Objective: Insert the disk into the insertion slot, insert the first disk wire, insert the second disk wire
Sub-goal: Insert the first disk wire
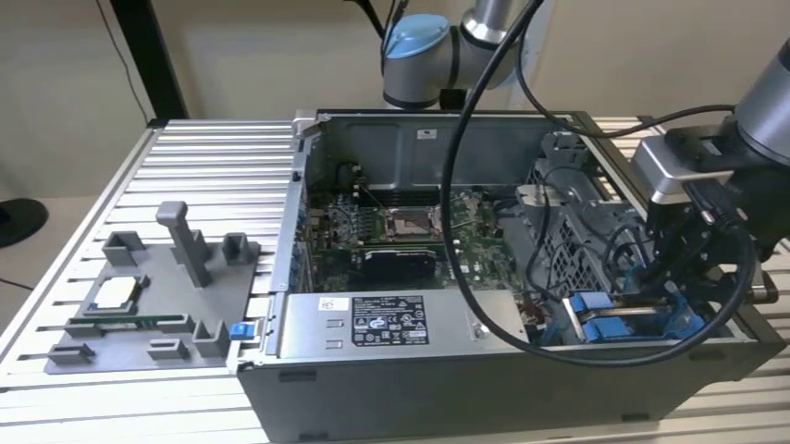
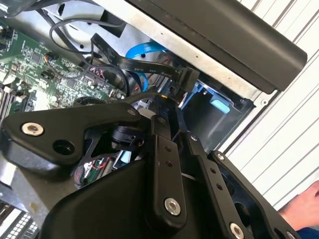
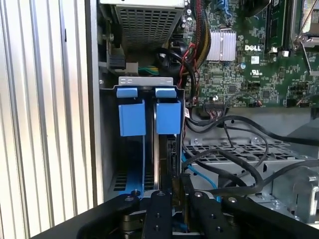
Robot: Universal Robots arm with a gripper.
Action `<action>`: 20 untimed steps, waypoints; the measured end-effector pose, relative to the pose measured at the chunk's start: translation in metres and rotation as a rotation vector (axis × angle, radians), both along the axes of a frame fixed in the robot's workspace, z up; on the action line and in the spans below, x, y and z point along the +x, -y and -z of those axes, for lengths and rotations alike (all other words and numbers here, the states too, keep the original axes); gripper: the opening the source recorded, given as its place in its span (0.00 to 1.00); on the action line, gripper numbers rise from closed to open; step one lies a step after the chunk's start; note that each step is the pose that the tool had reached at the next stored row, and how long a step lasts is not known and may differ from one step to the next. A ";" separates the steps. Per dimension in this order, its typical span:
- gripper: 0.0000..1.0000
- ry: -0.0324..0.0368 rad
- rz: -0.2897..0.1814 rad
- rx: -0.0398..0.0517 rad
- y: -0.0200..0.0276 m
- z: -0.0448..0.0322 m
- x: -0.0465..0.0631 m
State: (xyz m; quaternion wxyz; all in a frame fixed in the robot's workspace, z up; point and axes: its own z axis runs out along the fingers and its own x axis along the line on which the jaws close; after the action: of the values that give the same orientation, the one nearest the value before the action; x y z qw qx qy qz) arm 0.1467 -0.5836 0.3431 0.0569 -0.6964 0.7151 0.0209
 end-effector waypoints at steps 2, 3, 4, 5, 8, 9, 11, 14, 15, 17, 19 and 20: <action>0.00 0.0003 -0.003 0.0000 -0.0005 0.0002 0.000; 0.00 0.0006 -0.003 0.0001 -0.0010 0.0005 0.000; 0.00 0.0008 -0.004 0.0000 -0.0014 0.0007 0.000; 0.00 0.0010 -0.004 -0.0002 -0.0020 0.0011 0.000; 0.00 0.0010 -0.005 -0.0013 -0.0023 0.0023 0.000; 0.00 0.0010 -0.005 -0.0021 -0.0023 0.0027 0.000; 0.00 0.0010 -0.005 -0.0036 -0.0023 0.0035 0.000; 0.00 0.0010 -0.005 -0.0051 -0.0023 0.0050 0.000; 0.00 0.0011 -0.005 -0.0046 -0.0023 0.0060 0.000; 0.00 0.0010 -0.005 -0.0045 -0.0023 0.0078 0.000; 0.00 0.0012 -0.005 -0.0049 -0.0025 0.0094 0.000; 0.00 0.0013 -0.005 -0.0053 -0.0026 0.0102 0.000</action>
State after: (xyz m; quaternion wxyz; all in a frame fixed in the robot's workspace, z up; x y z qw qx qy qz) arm 0.1466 -0.5811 0.3329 0.0555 -0.6984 0.7133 0.0187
